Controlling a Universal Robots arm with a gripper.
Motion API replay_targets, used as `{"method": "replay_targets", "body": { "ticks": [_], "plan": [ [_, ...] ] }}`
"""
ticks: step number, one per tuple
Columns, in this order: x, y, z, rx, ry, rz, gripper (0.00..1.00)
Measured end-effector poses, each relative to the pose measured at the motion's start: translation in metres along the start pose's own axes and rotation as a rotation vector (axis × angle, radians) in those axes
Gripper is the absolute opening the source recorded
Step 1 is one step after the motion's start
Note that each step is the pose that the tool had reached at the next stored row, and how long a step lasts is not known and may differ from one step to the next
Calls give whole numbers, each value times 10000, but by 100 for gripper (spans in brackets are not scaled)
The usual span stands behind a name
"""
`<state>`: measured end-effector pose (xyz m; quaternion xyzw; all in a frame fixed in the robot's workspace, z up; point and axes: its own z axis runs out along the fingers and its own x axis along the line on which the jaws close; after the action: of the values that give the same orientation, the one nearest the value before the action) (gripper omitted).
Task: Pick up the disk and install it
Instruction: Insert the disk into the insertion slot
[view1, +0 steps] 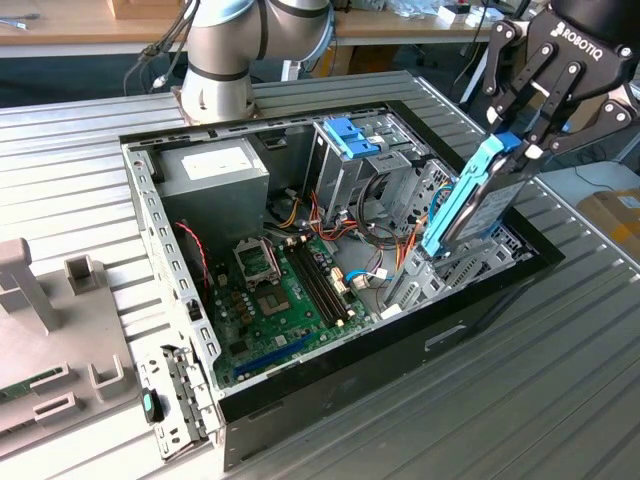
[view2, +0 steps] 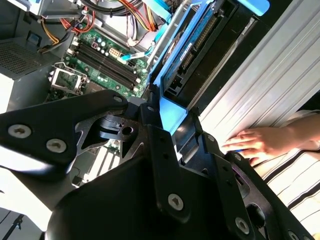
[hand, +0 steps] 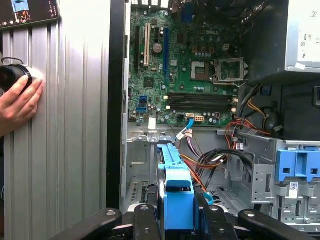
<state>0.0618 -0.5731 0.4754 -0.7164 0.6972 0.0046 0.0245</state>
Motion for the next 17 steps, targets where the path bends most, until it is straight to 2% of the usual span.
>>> {"method": "replay_targets", "body": {
  "ticks": [3, 4, 10, 14, 17],
  "plan": [
    [2, 6, 49, 5, 32, 112, 36],
    [2, 6, 54, 8, 37, 220, 36],
    [-17, 9, 68, 9, 36, 230, 36],
    [-14, 4, 153, 9, 36, 231, 36],
    [-13, -3, 186, 9, 38, 231, 36]
  ]
}}
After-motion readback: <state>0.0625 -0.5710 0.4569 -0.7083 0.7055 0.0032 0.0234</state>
